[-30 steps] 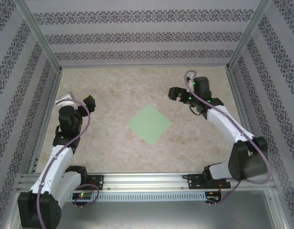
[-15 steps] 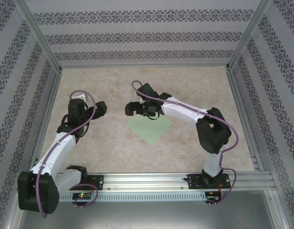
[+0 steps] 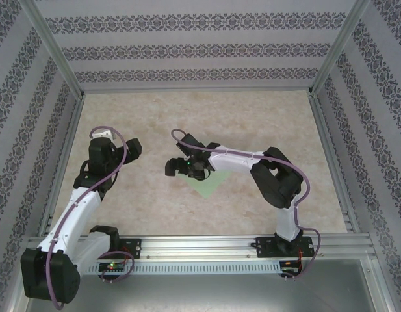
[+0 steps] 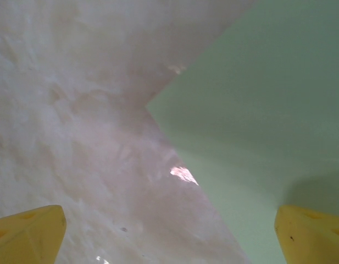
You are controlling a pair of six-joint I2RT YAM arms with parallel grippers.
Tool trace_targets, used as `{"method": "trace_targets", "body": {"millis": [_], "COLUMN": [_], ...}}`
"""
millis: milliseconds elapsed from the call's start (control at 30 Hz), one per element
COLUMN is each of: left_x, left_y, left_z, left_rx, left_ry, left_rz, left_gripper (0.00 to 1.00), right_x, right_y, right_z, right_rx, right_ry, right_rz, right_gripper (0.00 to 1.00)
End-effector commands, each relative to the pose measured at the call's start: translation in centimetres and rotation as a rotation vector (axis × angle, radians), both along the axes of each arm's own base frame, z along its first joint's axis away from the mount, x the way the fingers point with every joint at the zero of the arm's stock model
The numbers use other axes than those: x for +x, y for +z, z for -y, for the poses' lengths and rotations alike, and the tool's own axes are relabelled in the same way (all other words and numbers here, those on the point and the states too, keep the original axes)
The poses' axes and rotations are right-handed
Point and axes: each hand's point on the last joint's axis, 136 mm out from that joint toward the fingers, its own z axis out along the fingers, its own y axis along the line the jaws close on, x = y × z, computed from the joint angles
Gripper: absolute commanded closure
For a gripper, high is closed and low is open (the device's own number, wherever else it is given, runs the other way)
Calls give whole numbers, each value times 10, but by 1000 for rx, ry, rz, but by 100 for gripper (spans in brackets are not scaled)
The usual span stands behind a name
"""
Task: Fold a paper plane with a square sheet of paper (pick it up from the middle)
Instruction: Rotate the square sheet of paper at the center of the table.
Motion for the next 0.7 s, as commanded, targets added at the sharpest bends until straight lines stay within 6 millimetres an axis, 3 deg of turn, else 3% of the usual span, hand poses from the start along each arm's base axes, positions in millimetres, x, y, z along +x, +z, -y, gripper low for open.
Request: {"method": "trace_targets", "body": {"millis": [0,133,367,500,667], "left_x": [-5,-6,-8,-5,-7], "left_y": [-7,-7,-11,-11,-11], "left_z": [3,5,9,11,12], "left_rx": [27,16,13,17,29], "left_ry": [-28,-38,-65,-76,-91], "left_rz": [-23,-22,-31,-29,-32], "left_gripper": [0,0,0,0,0], "right_x": [-8,-17,-42,-51,-34], "right_y": [-3,-14,-9,-4,5], "right_z": [-3,16,42,74,138], "right_rx": [22,-15,-43,-86,-223], "right_ry": [-5,-15,141,205,119], "right_rz": [-16,-30,-20,-39,-21], "right_gripper": [2,2,2,2,2]}}
